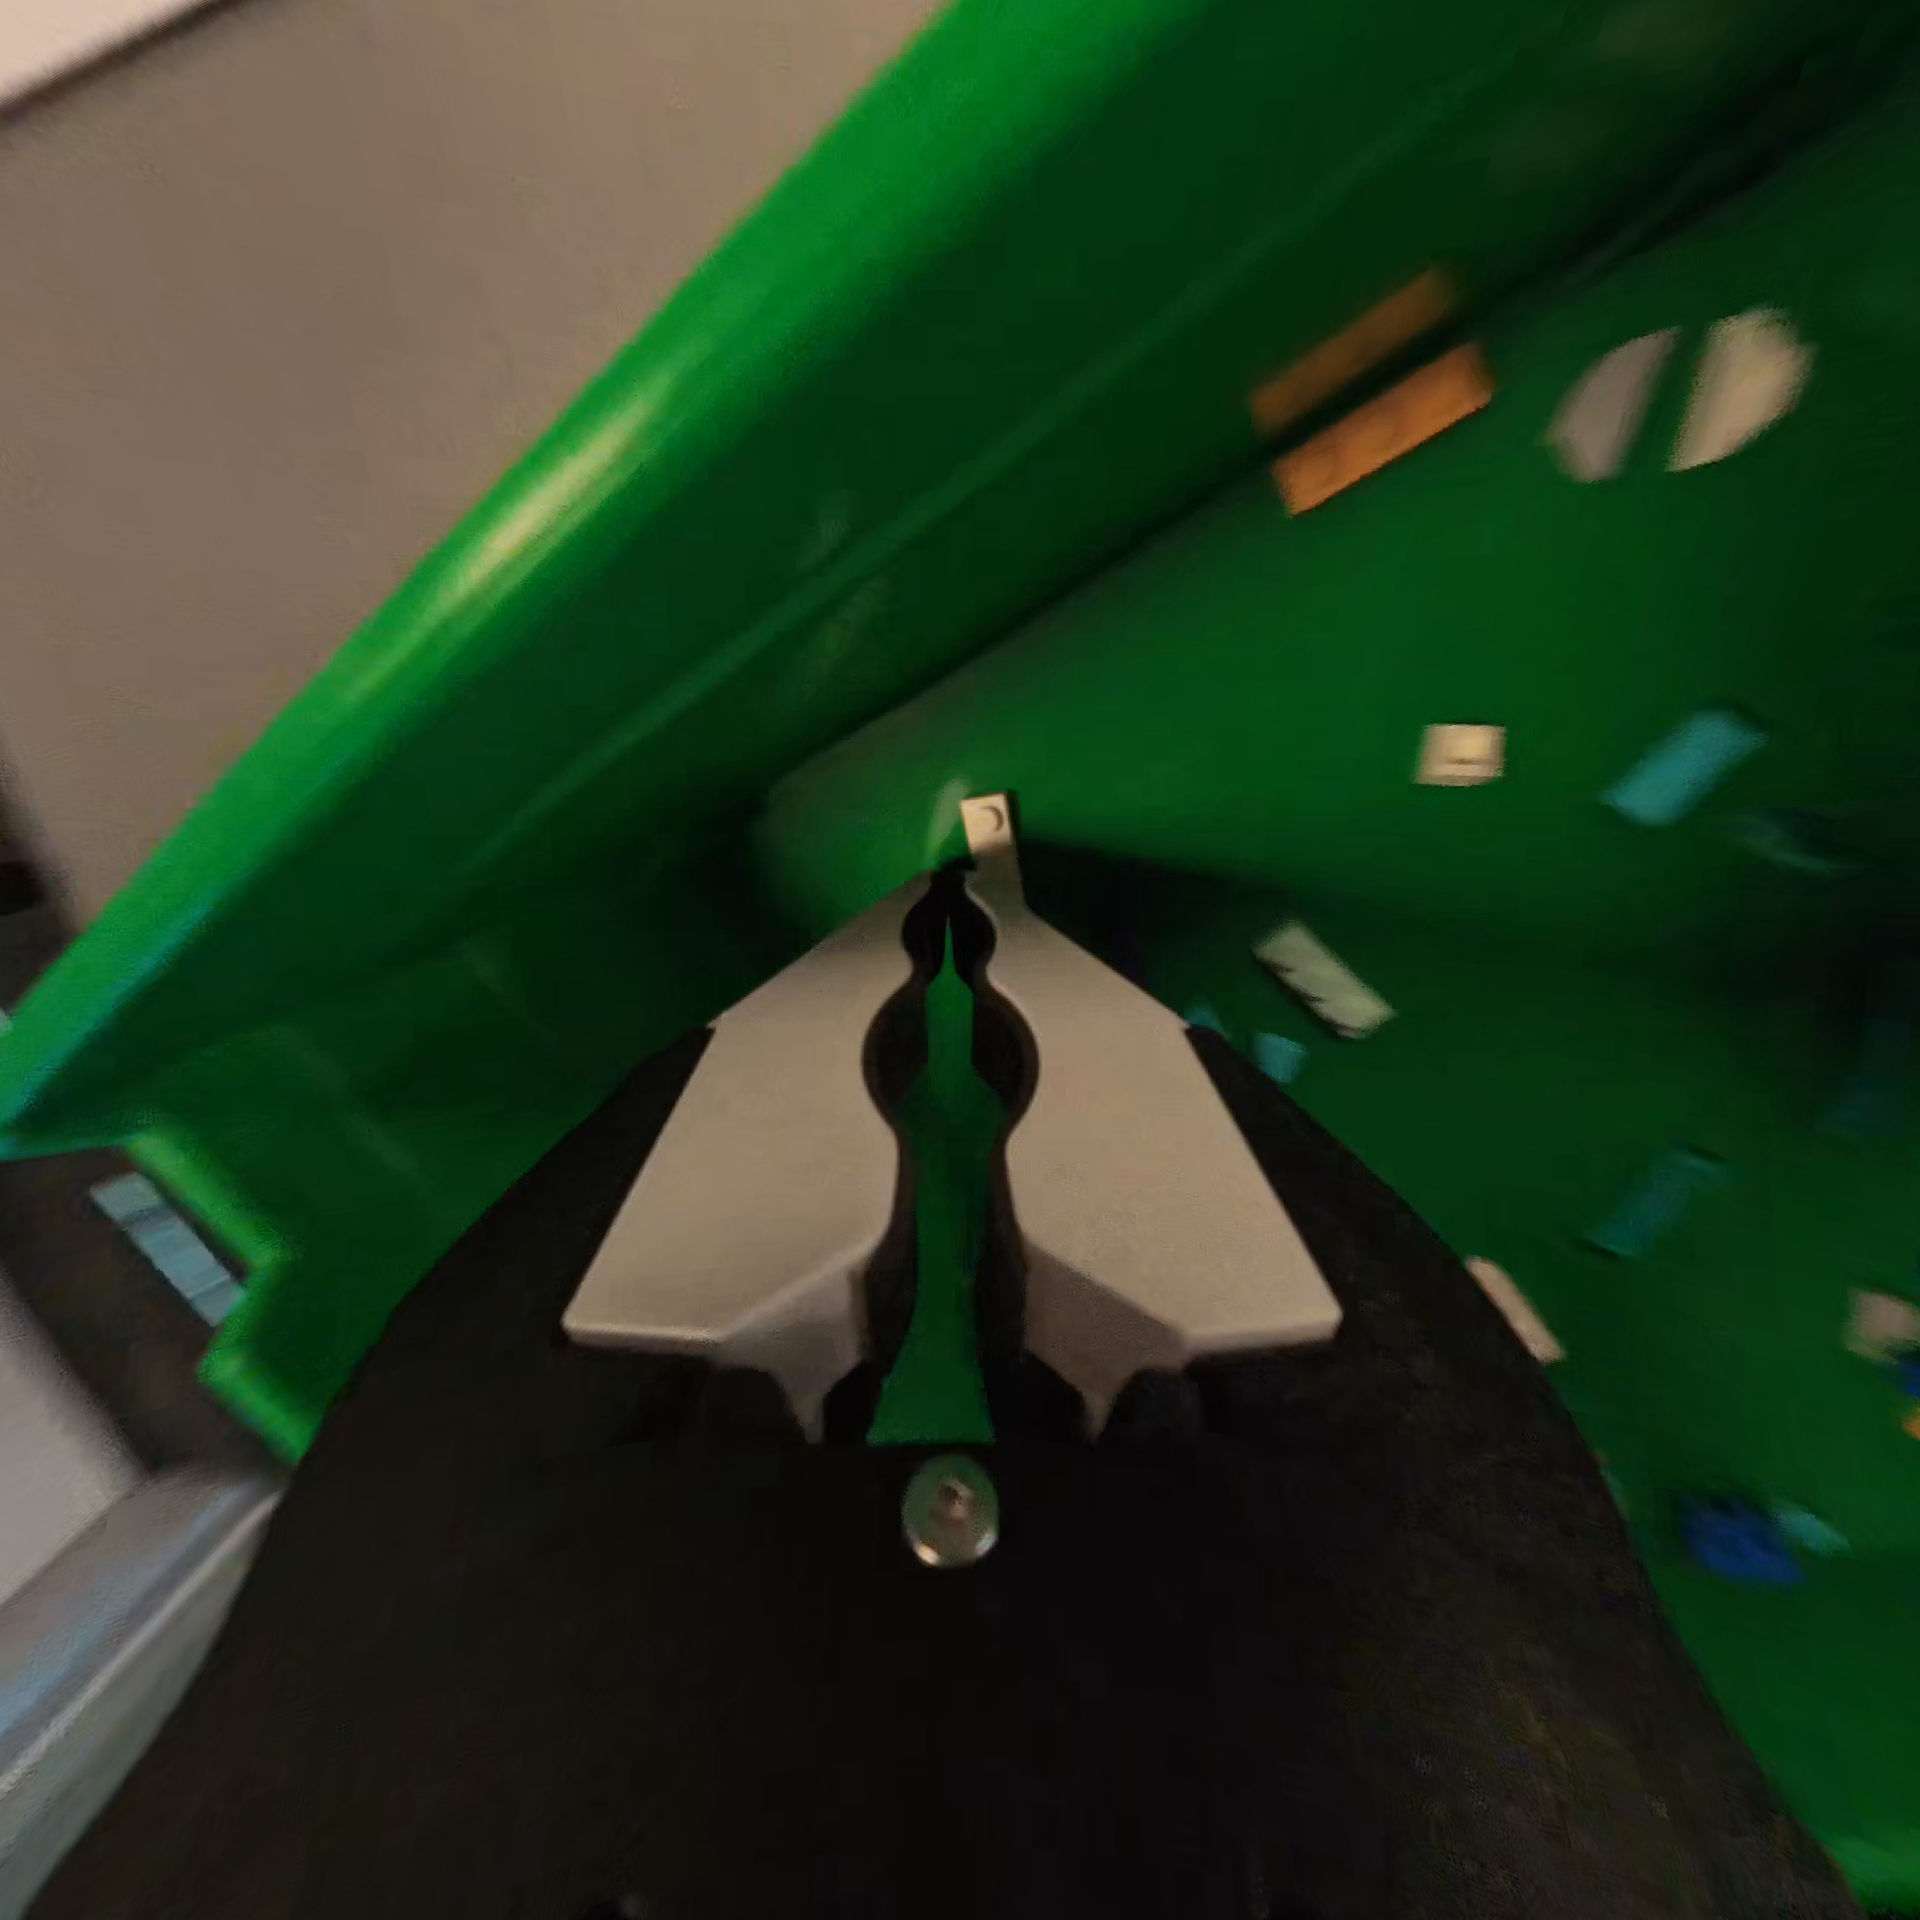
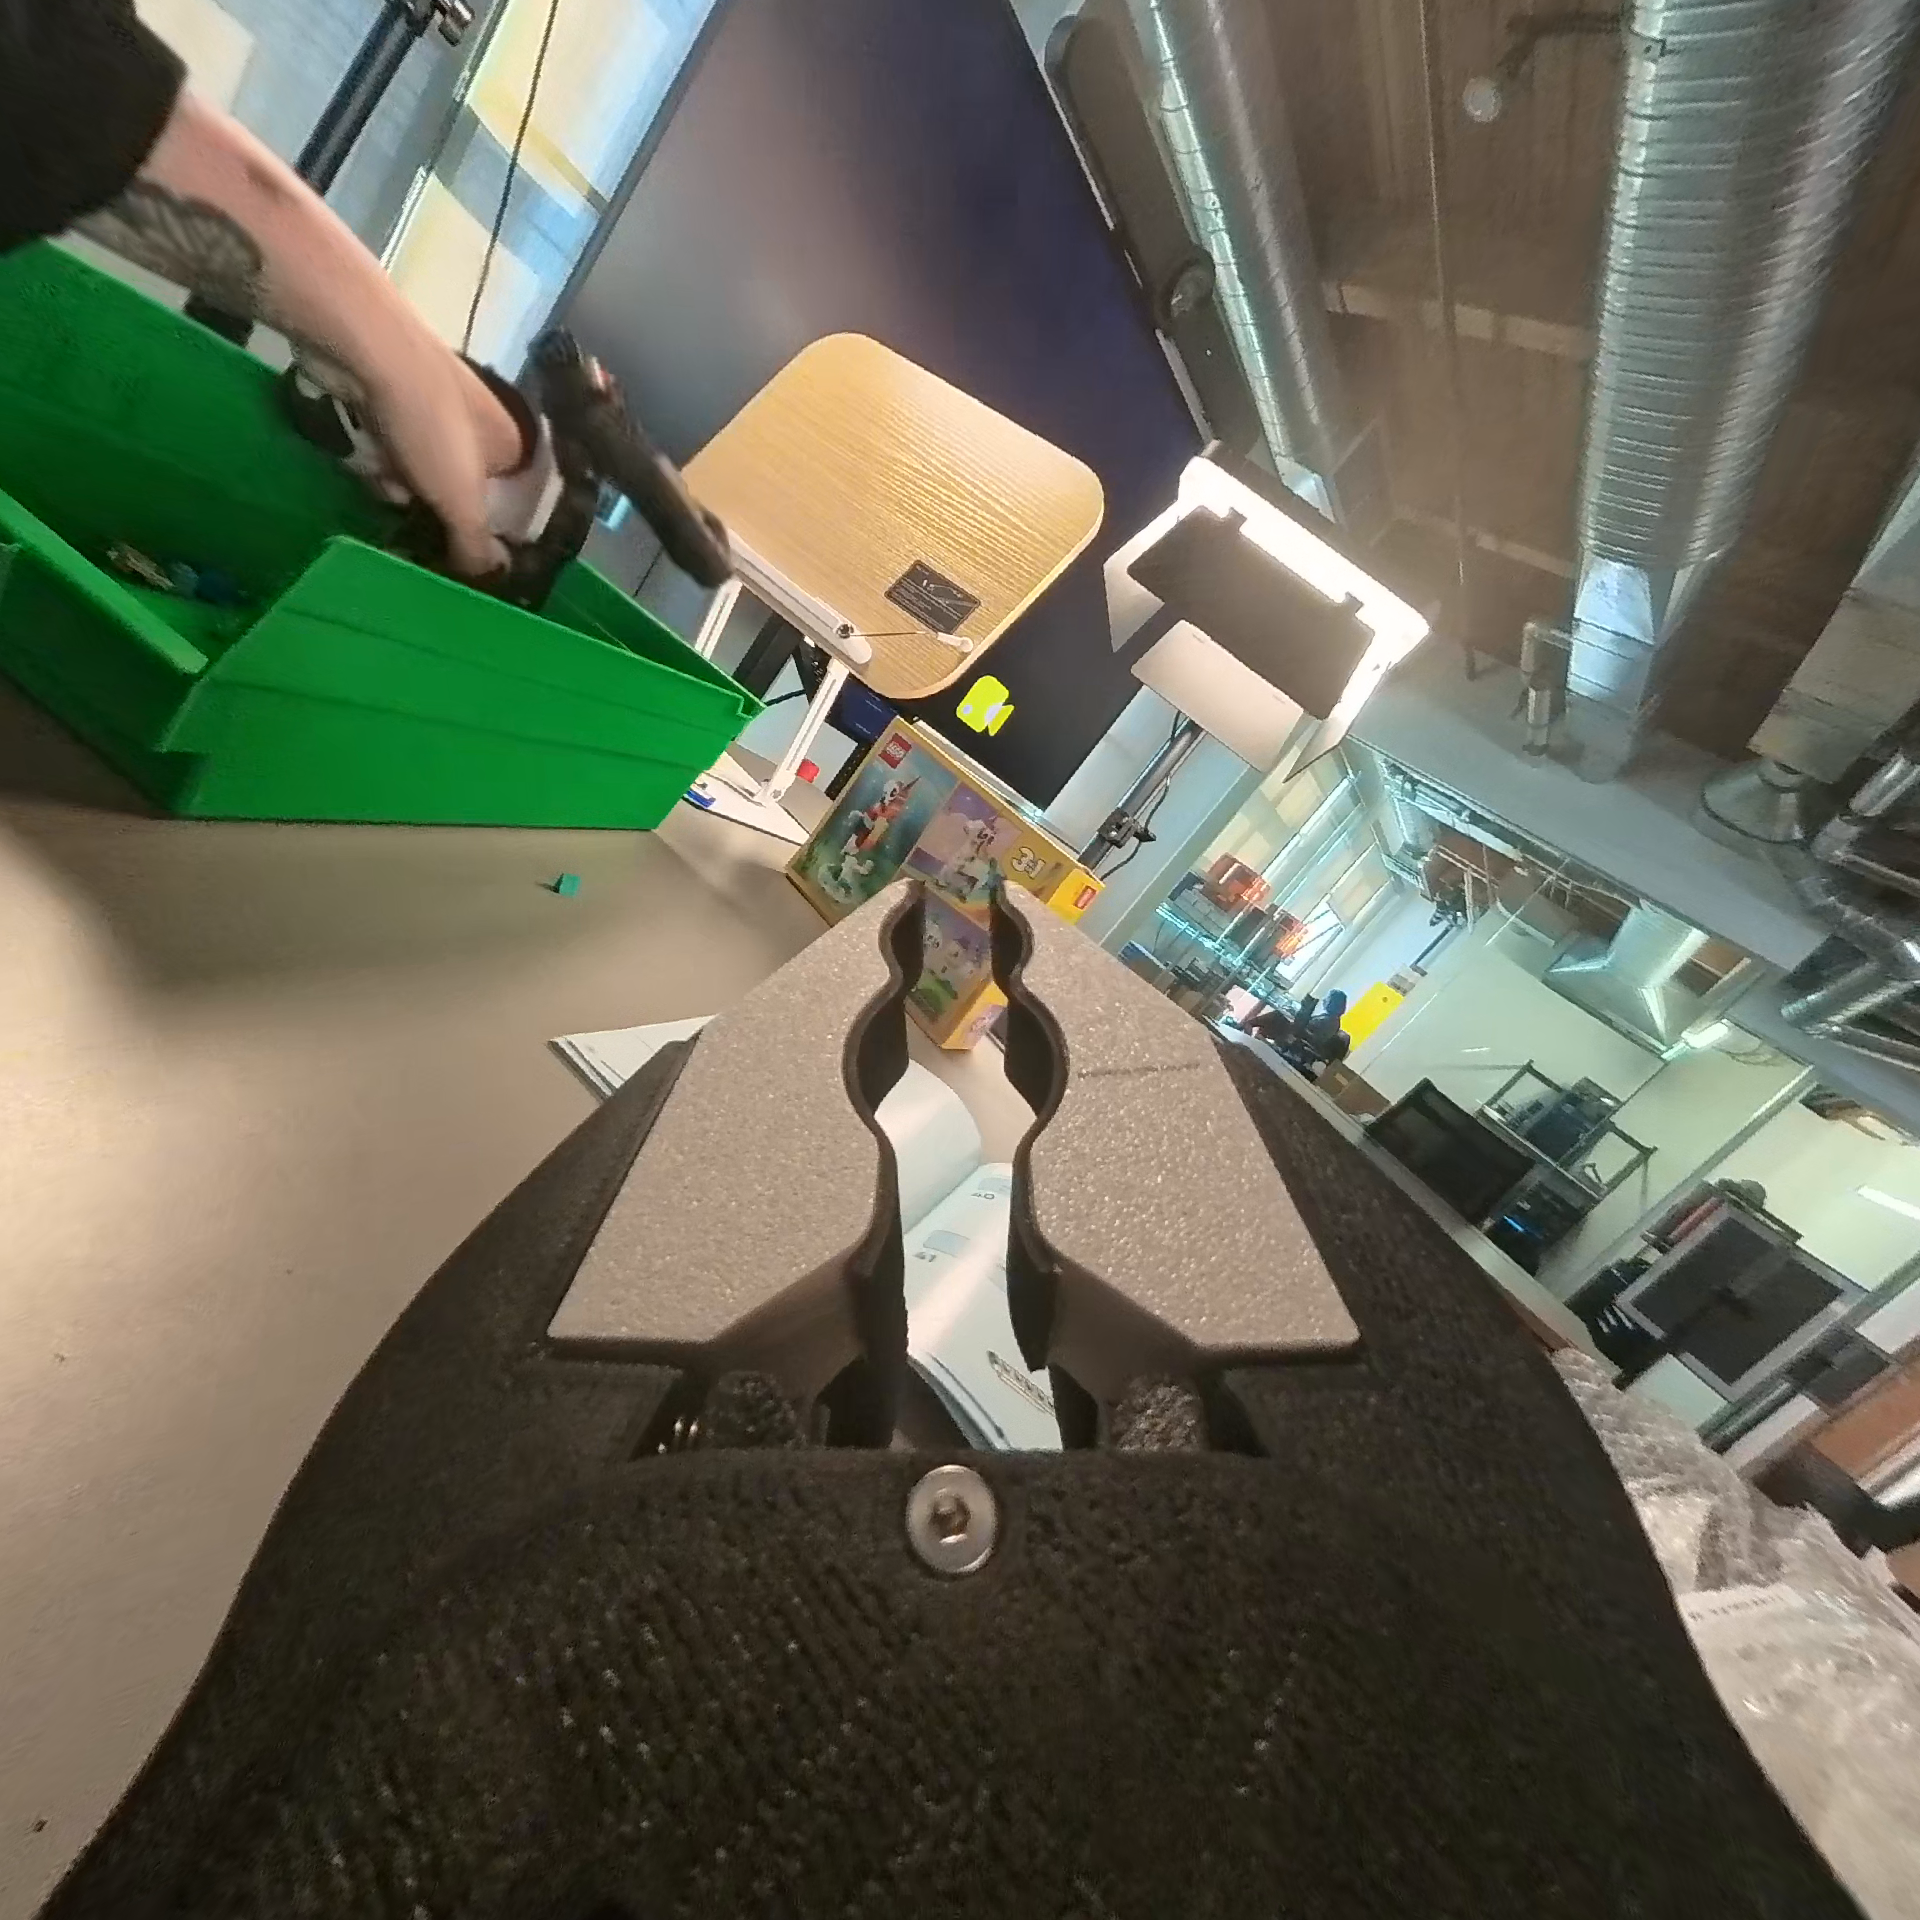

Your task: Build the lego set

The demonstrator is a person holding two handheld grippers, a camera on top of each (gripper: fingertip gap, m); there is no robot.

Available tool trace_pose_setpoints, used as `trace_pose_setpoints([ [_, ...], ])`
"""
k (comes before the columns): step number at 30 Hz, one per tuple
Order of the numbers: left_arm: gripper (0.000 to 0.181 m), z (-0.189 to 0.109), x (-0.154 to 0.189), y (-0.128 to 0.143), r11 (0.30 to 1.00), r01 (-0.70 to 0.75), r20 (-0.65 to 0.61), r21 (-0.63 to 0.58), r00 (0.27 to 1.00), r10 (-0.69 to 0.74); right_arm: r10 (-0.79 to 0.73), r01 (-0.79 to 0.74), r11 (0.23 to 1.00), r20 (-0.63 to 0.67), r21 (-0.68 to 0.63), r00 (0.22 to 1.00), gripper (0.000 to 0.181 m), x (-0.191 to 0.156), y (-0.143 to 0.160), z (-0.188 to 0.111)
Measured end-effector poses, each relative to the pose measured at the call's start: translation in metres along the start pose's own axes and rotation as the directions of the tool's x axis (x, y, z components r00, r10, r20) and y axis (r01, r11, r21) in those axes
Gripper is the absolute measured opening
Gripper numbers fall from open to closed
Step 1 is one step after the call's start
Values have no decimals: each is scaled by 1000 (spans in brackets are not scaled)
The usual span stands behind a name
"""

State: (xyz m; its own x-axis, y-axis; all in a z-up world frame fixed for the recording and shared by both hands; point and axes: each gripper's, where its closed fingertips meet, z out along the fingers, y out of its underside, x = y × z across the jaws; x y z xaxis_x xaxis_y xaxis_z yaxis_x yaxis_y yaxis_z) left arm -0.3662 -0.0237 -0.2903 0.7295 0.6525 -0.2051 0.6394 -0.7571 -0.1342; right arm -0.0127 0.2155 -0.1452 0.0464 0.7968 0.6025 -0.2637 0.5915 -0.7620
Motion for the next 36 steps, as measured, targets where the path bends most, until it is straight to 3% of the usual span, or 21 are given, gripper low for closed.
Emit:
trace_pose_setpoints([
  [2,0,-4,14,-6,997,62,-139,40,989,-55,-4,4,1000,5,1,1000,10,-1,-1,0],
  [6,0,-10,21,-19,980,137,-239,141,966,-101,-7,7,1000,2,0,1000,10,-1,-1,0],
  [10,9,-7,16,-16,981,128,-191,146,977,-99,0,0,1000,2,-3,1000,10,0,0,0],
  [15,18,-6,24,-12,982,151,-240,118,964,-119,-8,8,1000,10,-2,1000,10,-3,0,1],
  [18,5,-5,23,-11,985,132,-220,111,970,-106,-8,8,1000,10,-1,1000,10,-2,-1,1],
  [21,5,-6,24,-9,991,86,-190,99,979,-66,-12,12,1000,6,2,1000,10,-1,-2,0],
  [24,5,-35,37,-27,966,83,-231,245,973,-25,-44,44,999,-18,7,999,11,4,-4,-1],
  [27,4,-112,87,-44,864,65,-325,499,938,118,-79,81,996,-71,21,994,10,18,-11,-6],
  [29,4,-169,143,-34,777,20,-386,629,876,290,-87,92,995,-107,37,990,10,27,-18,-10],
  [31,4,-213,207,-5,710,-49,-431,702,764,480,-88,95,994,-126,51,988,10,32,-22,-14],
  [34,4,-245,306,71,662,-212,-537,719,436,722,-107,114,992,-109,60,988,10,29,-23,-20],
  [36,4,-242,354,109,659,-291,-589,693,298,751,-130,136,989,-96,61,987,9,26,-20,-24],
])
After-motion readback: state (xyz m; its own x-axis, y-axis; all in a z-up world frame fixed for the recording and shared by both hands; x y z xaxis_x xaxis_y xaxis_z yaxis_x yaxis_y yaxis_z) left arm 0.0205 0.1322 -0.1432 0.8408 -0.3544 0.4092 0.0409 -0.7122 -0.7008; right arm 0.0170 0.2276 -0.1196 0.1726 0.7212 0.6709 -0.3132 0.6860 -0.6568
